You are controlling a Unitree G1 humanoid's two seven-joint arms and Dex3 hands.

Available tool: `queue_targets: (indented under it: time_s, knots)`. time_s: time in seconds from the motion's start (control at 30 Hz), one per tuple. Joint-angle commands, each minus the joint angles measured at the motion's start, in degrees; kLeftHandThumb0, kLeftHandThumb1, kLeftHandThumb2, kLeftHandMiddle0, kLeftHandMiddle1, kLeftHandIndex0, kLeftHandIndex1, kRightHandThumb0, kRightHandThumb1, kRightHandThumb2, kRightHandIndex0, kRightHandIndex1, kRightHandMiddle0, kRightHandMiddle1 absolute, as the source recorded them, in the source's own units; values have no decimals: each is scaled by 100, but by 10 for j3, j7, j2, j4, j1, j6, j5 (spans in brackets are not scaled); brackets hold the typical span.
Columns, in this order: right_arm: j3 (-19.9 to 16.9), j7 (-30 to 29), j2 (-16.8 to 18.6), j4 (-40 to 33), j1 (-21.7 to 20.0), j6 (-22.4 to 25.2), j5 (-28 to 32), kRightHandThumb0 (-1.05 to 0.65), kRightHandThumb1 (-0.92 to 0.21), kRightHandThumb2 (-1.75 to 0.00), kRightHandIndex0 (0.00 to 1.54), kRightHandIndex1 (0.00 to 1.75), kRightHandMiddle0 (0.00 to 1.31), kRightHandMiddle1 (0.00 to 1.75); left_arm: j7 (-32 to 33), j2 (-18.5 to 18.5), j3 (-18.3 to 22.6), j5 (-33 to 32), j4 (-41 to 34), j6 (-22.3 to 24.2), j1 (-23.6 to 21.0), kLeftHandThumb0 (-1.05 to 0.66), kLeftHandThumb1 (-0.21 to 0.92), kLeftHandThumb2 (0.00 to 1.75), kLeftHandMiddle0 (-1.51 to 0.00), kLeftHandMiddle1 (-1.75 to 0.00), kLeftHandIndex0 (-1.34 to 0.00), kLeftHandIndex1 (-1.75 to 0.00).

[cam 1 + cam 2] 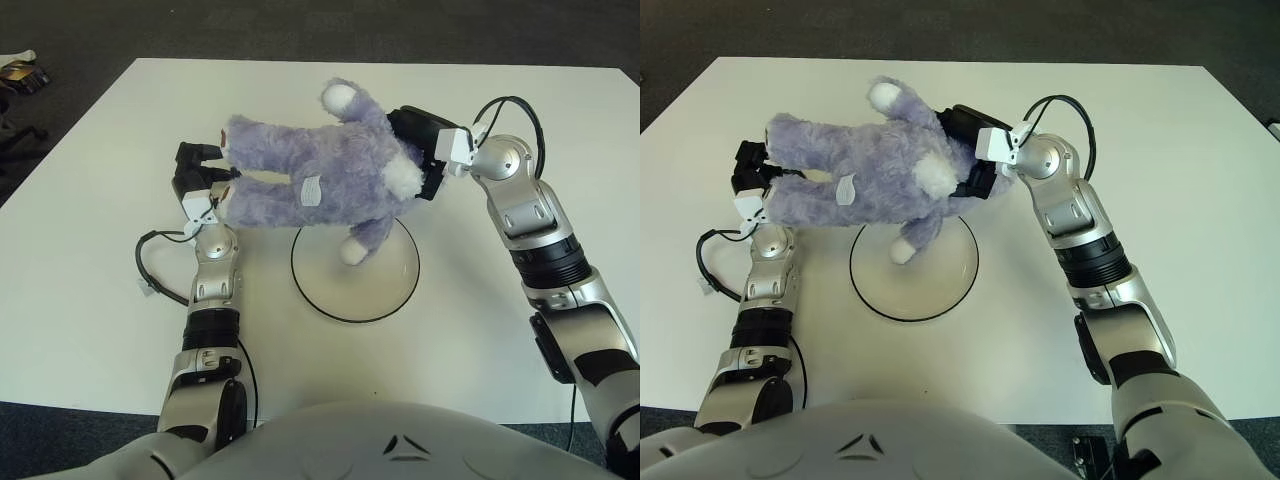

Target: Put the doll into the plate.

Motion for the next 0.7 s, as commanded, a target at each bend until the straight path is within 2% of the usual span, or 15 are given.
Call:
queue_targets:
  time_s: [0.0, 0.23, 0.4, 0.6, 0.67]
  knots:
    - [0, -1, -5, 1, -13, -6, -4, 5, -10, -156, 72, 175, 62, 171, -5, 2, 4, -1, 10, 1, 27, -1, 16, 151, -62, -175, -61, -175]
    - [3, 8, -18, -3, -15, -19, -10, 0, -28, -135, 52, 169, 55, 174, -6, 2, 4, -1, 9, 4, 27, -1, 16, 151, -62, -175, -61, -175]
    - [5, 23, -22, -9, -18, -6, -12, 0, -44, -117, 39, 171, 44, 175, -4, -1, 6, -2, 6, 13, 27, -1, 16, 151, -62, -175, -61, -175]
    - [7, 32, -28, -14, -20, -9, -18, 0, -56, -101, 36, 170, 33, 172, -2, -2, 7, -1, 7, 9, 26, -1, 15, 152, -62, -175, -61, -175]
    - [5, 35, -27, -16, -20, -5, -15, 18, -61, -91, 39, 167, 19, 168, -1, -2, 7, 1, 9, 6, 27, -1, 15, 152, -62, -175, -61, -175]
